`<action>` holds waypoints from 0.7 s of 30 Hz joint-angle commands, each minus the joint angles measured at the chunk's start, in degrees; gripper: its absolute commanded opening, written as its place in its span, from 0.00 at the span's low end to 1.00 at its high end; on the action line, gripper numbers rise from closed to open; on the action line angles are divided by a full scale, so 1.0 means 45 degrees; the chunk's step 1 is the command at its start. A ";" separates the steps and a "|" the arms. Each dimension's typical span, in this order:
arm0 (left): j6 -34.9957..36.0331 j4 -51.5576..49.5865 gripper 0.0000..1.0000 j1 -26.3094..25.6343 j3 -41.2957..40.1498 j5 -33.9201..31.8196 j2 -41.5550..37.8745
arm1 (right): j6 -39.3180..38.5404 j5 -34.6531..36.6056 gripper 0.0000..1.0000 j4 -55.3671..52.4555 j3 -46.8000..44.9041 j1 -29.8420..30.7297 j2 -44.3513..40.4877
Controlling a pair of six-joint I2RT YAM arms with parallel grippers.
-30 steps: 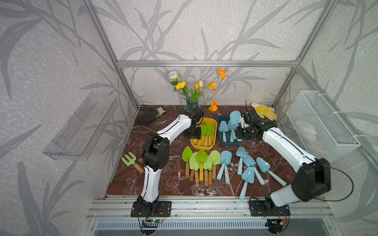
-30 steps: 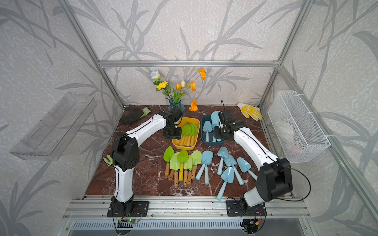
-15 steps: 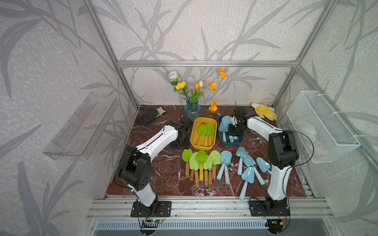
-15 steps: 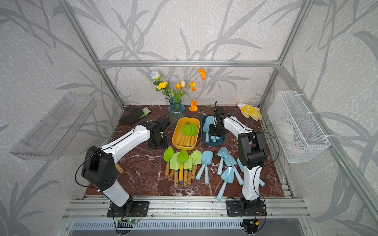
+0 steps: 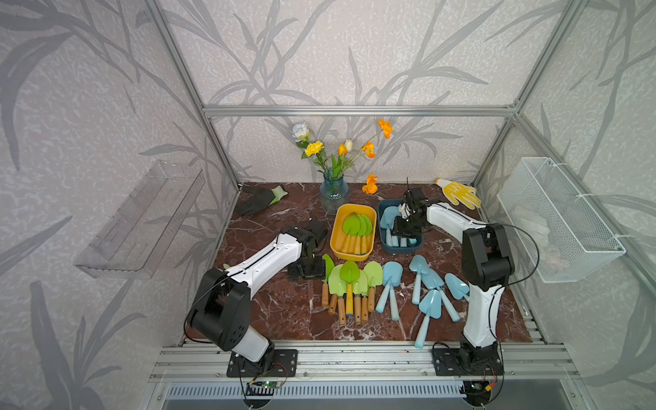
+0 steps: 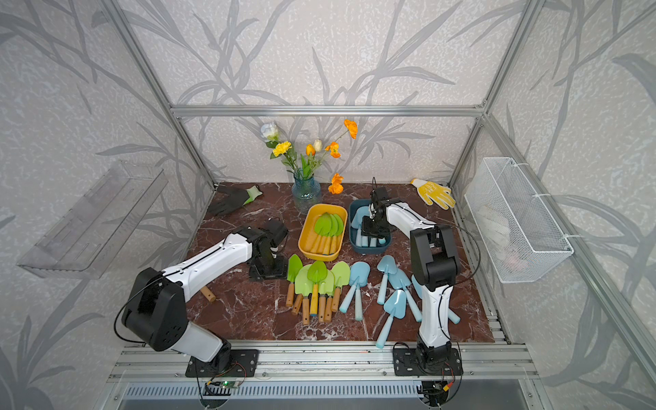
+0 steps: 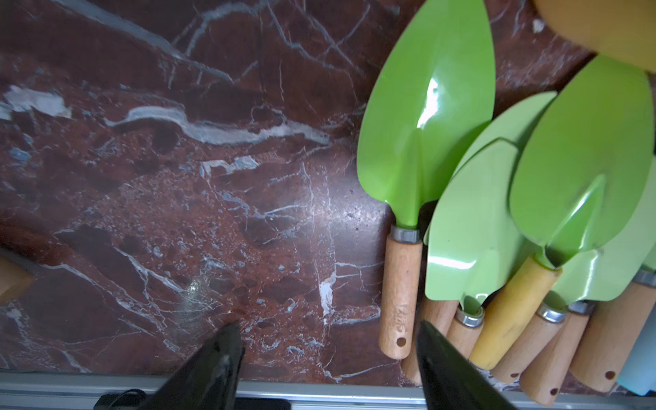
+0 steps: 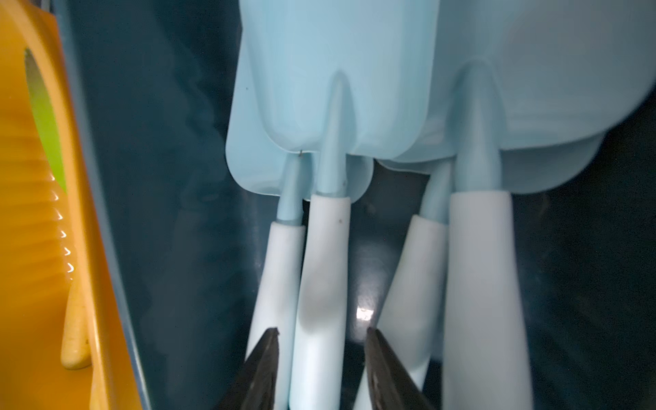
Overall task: Sort the small shovels by color and place them into the storage box
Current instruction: Place the shovel in the storage box, then pick up the shovel from the center of the board.
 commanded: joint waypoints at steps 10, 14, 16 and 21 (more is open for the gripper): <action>-0.0300 0.1124 0.79 -0.0397 -0.1220 0.2187 -0.0097 | 0.0022 0.0676 0.45 -0.0241 -0.0655 0.0146 -0.3021; -0.0232 0.1520 0.77 -0.0411 -0.1386 0.2263 0.0530 | 0.0046 0.0621 0.45 -0.0397 -0.0749 0.0234 -0.3078; -0.0149 0.1662 0.72 -0.0411 -0.1488 0.2373 0.0929 | 0.0075 0.0558 0.45 -0.0466 -0.0809 0.0225 -0.3059; -0.0023 0.1864 0.71 -0.0411 -0.1861 0.2641 0.1596 | 0.0193 0.0591 0.45 -0.0393 -0.1044 0.0244 -0.3221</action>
